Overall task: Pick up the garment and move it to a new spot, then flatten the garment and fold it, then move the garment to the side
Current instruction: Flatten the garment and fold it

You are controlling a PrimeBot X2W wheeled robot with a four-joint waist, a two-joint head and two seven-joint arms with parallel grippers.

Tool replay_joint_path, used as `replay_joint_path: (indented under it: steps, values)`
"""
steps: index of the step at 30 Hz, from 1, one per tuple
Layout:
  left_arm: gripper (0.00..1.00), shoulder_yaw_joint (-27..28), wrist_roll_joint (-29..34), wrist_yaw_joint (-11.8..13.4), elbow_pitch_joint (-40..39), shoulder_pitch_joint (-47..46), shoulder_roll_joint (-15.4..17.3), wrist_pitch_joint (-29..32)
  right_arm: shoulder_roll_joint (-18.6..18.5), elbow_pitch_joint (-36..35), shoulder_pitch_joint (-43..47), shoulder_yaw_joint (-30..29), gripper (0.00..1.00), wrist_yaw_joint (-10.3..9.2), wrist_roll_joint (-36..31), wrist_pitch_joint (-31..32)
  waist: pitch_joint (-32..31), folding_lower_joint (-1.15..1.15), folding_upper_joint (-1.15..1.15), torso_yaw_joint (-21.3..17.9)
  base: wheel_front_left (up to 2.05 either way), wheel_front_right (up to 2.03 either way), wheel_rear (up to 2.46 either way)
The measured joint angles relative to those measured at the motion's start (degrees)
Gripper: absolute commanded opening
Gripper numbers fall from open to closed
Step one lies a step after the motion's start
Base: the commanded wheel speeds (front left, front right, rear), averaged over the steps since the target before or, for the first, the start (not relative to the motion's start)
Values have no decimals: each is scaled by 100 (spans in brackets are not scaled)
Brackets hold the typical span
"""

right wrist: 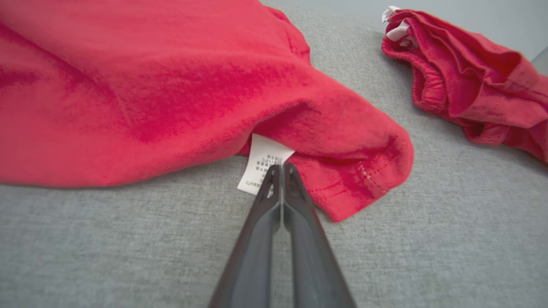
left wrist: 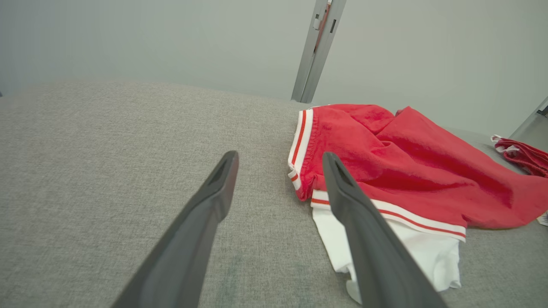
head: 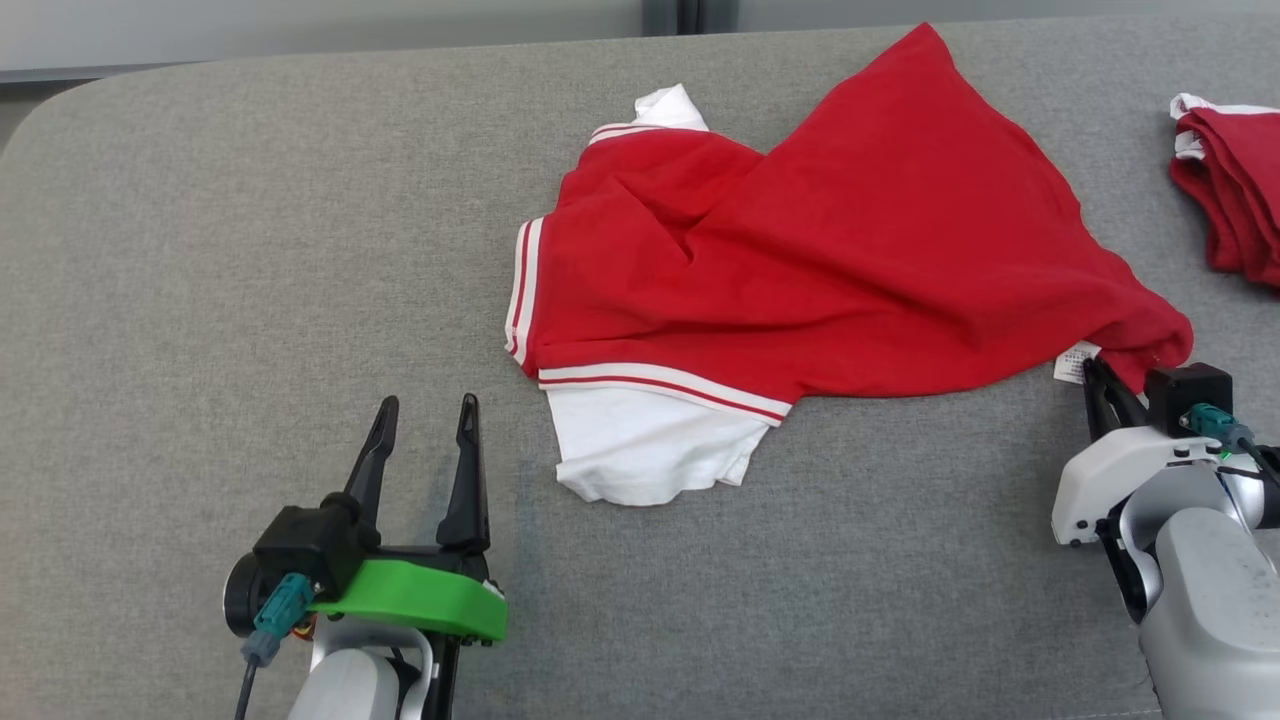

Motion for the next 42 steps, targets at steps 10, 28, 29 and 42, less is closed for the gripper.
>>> replay_joint_path:
  steps: [10, 28, 29, 42]
  values:
    - [100, 9, 1, -1, 8, 0, 0, 0, 300, -621, 115, 279, 0, 0, 151, -191, -21, 0, 0, -202, 0, 0, 0]
    - [100, 88, 29, -23, -8, 10, 0, 0, 375, -2730, 1761, 1033, 0, 0, 637, 904, -114, 0, 0, -403, 0, 0, 0]
    - [100, 87, 42, -25, -5, 10, 0, 0, 392, -2770, 1807, 1029, 0, 0, 666, 905, -111, 0, 0, -416, 0, 0, 0]
    - [100, 91, 55, -45, 10, 18, 0, 0, 291, -3571, 2069, 322, 100, 0, 858, 926, -166, 0, 0, -471, 0, 0, 0]
